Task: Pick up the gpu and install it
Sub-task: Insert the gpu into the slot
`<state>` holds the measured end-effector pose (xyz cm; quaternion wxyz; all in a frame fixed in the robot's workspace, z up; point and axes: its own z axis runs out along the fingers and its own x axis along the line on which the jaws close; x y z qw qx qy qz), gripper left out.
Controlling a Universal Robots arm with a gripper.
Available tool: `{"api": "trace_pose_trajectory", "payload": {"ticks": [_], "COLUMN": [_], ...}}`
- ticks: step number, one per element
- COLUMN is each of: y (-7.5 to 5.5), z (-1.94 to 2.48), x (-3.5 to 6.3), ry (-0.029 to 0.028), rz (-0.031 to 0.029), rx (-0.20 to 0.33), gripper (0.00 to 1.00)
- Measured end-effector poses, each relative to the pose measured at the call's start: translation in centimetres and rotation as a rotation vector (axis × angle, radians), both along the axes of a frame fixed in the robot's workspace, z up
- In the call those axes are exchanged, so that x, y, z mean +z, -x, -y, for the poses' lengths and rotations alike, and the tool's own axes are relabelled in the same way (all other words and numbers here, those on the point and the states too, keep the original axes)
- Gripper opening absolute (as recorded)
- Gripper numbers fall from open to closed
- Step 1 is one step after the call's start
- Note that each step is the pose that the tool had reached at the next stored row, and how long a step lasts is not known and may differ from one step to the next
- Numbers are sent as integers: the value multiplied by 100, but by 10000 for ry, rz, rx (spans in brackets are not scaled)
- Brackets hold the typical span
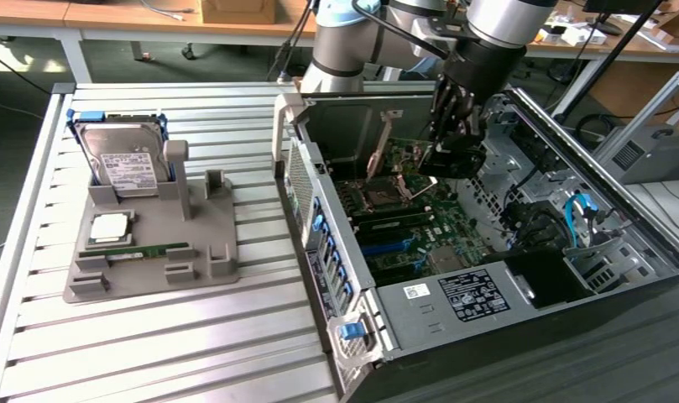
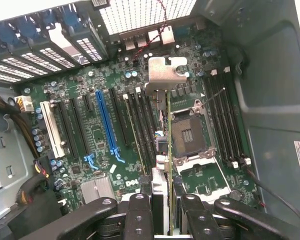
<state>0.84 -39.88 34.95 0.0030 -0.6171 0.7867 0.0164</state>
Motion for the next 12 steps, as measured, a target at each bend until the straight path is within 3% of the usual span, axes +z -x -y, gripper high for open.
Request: {"api": "trace_pose_trajectory", "payload": {"ticks": [12], "y": [0], "z": [0], "x": [0], "ry": [1], "rz": [0], "rx": [461], "gripper": [27]}}
